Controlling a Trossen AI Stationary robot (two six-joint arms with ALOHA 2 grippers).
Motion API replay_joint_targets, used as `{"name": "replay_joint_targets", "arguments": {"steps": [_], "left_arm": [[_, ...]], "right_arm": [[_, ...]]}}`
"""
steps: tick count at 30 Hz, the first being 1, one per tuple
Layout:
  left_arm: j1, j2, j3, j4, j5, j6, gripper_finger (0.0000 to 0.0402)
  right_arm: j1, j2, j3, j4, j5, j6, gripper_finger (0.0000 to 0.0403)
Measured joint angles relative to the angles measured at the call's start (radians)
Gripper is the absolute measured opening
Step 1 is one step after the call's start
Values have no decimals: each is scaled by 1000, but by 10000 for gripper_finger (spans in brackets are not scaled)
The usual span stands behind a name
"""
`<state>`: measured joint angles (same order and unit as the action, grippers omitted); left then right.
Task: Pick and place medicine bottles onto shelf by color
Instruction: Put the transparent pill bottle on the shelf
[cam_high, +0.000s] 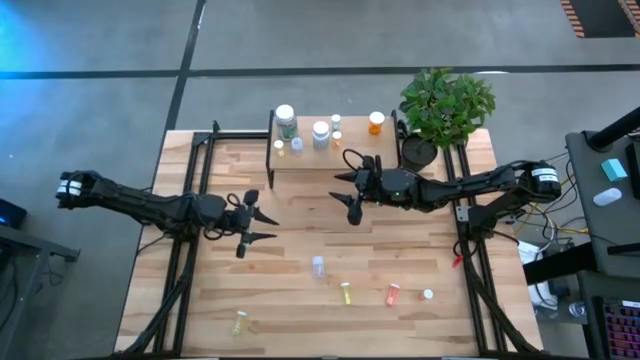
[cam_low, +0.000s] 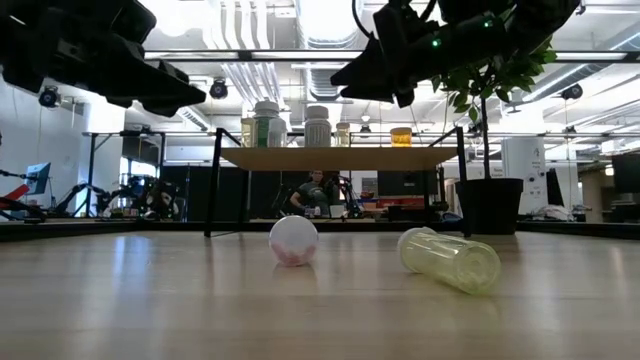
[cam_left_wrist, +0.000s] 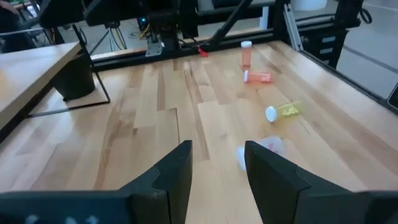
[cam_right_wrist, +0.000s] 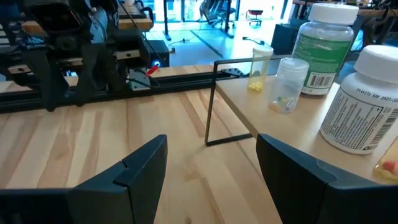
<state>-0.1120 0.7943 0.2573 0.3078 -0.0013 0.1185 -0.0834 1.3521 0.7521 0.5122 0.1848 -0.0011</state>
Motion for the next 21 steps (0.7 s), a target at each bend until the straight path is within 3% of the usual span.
{"name": "replay_joint_targets", "arguments": {"steps": [10,21], "left_arm": [[0,2,2,-1,-2,0,130],[0,1,2,-2,-117,-8,130]], "right_arm": [[0,0,-2,-17,0,-13,237],[0,0,-2,-39,0,17,237]]}}
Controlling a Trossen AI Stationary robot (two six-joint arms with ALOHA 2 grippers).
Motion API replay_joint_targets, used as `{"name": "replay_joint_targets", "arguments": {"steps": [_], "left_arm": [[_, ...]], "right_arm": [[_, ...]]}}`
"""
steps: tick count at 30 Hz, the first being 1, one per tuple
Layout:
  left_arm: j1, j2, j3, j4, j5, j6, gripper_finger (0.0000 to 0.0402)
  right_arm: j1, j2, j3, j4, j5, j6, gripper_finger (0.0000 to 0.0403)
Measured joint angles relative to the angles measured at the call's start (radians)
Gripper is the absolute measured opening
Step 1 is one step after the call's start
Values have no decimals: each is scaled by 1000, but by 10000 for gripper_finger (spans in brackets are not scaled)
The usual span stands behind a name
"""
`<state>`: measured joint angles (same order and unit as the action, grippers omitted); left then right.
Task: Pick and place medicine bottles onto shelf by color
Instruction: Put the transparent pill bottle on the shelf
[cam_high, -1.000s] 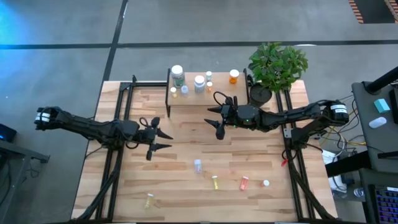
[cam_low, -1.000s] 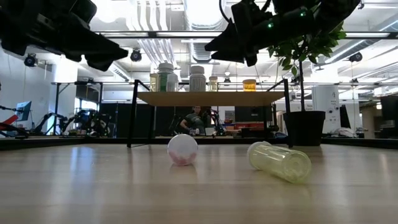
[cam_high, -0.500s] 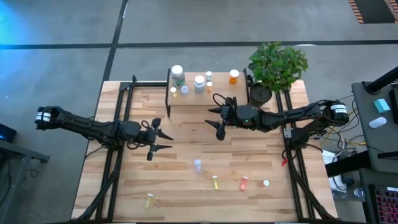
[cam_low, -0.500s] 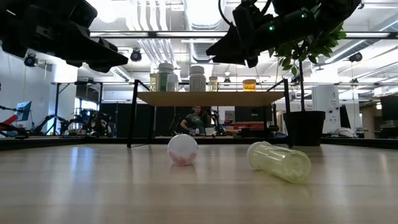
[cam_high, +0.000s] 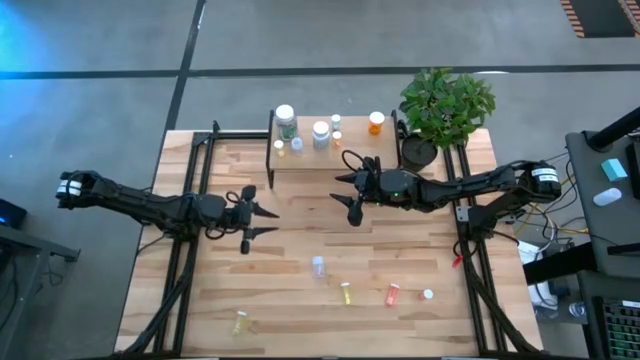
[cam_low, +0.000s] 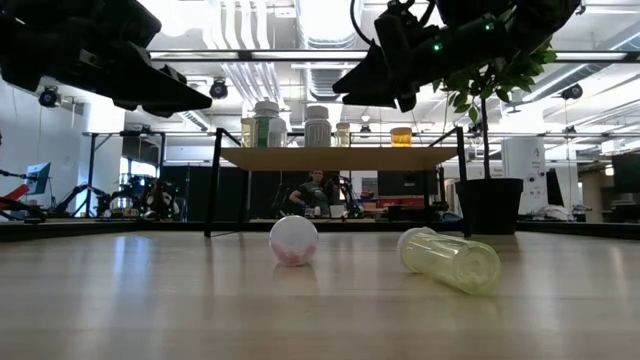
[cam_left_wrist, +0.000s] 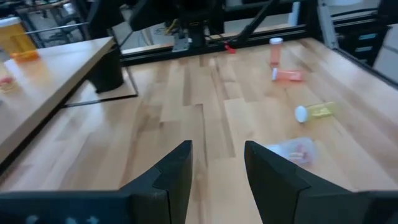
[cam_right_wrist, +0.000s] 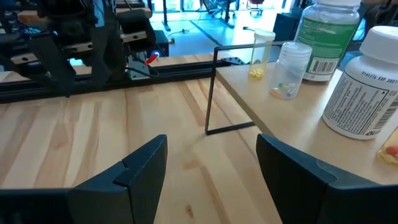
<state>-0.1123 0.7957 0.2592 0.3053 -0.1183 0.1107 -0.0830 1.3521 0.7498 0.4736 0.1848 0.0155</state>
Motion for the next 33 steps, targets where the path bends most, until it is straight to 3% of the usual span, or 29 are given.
{"name": "replay_joint_targets", "arguments": {"steps": [10,18,27,33], "left_arm": [[1,0,2,0,-91,-2,130],[1,-1,28,0,-319,-104,130],[1,-9,73,0,-326,-103,130],[1,-14,83,0,-325,-96,130]], "right_arm": [[0,0,0,1,0,24,237],[0,0,3,2,0,48,237],[18,-5,39,-46,-8,71,237],[41,-21,142,-318,-9,92,237]]}}
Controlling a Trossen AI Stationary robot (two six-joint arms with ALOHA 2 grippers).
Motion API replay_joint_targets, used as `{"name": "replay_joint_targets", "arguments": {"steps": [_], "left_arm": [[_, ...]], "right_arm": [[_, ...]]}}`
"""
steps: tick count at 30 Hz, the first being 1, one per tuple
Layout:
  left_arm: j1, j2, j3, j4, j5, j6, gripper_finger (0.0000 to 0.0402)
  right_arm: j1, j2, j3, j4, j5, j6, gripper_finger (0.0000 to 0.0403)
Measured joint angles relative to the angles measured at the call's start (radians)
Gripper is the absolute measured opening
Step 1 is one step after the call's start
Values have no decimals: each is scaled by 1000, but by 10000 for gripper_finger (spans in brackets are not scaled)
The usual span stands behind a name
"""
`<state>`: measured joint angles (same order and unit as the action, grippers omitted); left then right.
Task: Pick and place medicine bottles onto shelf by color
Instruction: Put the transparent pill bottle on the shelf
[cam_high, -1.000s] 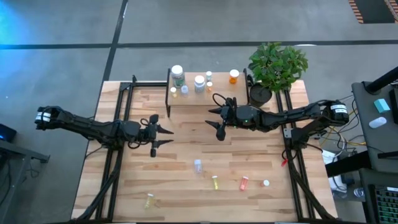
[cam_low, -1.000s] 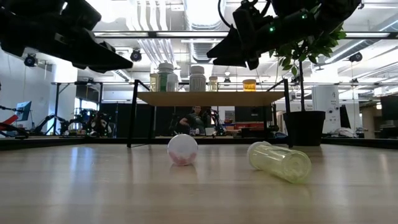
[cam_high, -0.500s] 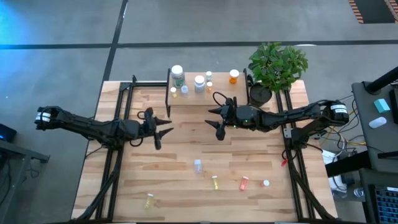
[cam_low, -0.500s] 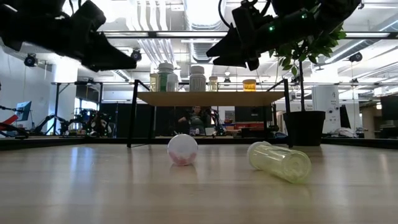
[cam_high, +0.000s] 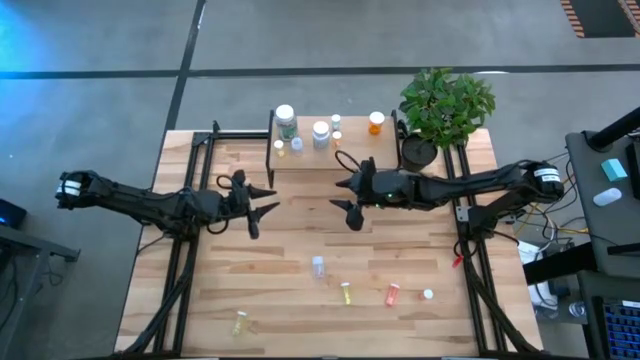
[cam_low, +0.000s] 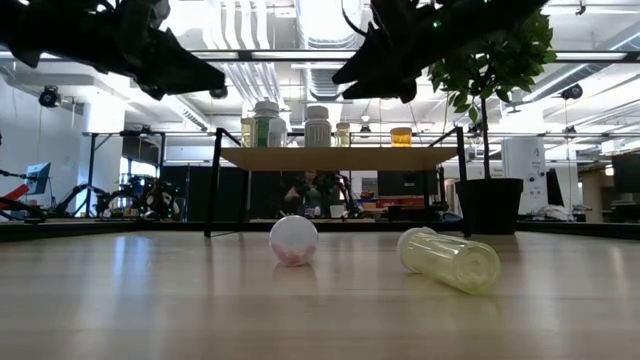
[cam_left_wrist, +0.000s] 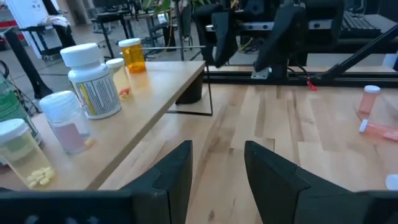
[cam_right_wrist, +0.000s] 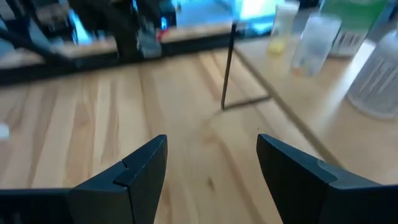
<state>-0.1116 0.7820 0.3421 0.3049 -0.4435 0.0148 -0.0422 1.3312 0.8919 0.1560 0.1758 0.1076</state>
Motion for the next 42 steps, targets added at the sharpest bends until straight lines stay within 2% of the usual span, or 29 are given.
{"name": "replay_joint_targets", "arguments": {"steps": [5,8,12,14,17,20,24,30,37,42], "left_arm": [[0,-15,3,5,4,23,130],[0,-29,3,2,8,35,130],[0,-38,-1,1,68,44,130],[0,-36,-4,0,96,44,130],[-1,-27,-8,-2,109,45,130],[-1,-20,-8,-2,111,44,130],[-1,-11,-8,-12,141,43,130],[0,-12,-9,-18,151,44,130],[0,-22,-9,-31,151,45,130],[0,-71,-9,-134,151,43,130]], "right_arm": [[33,4,123,-301,0,22,237],[54,4,159,-371,0,50,237],[82,4,151,-360,-3,134,237],[87,7,129,-336,-38,199,237],[89,21,87,-275,-105,303,237],[101,53,53,-174,-123,371,237],[119,132,48,-66,-159,413,237],[127,282,139,-57,-212,471,237],[130,436,318,-353,-289,574,237],[141,478,419,-506,-306,583,237]]}}
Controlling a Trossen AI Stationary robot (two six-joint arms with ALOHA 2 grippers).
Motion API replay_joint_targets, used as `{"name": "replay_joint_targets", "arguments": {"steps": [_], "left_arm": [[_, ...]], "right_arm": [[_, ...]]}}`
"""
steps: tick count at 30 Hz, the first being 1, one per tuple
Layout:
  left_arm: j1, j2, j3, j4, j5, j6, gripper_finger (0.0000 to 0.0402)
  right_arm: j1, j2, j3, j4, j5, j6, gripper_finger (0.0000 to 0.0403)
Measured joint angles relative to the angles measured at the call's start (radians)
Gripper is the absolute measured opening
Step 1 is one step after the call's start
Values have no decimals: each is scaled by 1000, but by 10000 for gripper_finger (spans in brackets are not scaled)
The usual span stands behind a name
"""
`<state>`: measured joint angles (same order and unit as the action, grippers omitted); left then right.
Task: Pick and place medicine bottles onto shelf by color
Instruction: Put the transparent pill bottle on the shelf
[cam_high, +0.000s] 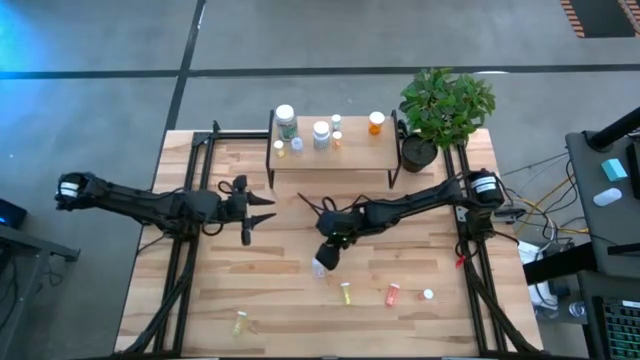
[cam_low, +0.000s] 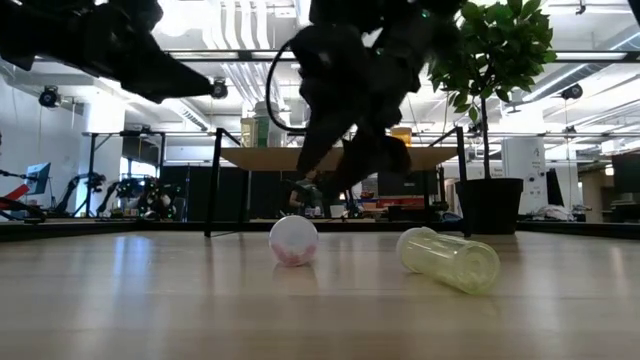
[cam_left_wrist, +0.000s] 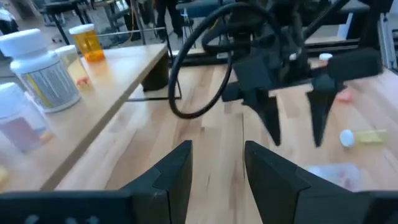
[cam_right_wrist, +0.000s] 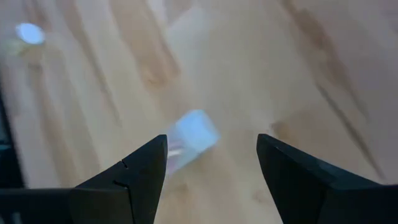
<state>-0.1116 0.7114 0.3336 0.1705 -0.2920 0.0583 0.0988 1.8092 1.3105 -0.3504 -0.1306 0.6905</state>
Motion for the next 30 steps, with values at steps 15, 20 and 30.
{"name": "replay_joint_targets", "arguments": {"steps": [15,20,30], "left_arm": [[0,-202,-31,-72,0,-2,130],[0,-220,-54,-39,0,0,130],[-1,-230,-63,-22,0,0,130]], "right_arm": [[1,2,-3,-4,-67,141,237],[1,29,-4,38,-52,175,237],[4,150,-5,140,-145,254,222]]}}
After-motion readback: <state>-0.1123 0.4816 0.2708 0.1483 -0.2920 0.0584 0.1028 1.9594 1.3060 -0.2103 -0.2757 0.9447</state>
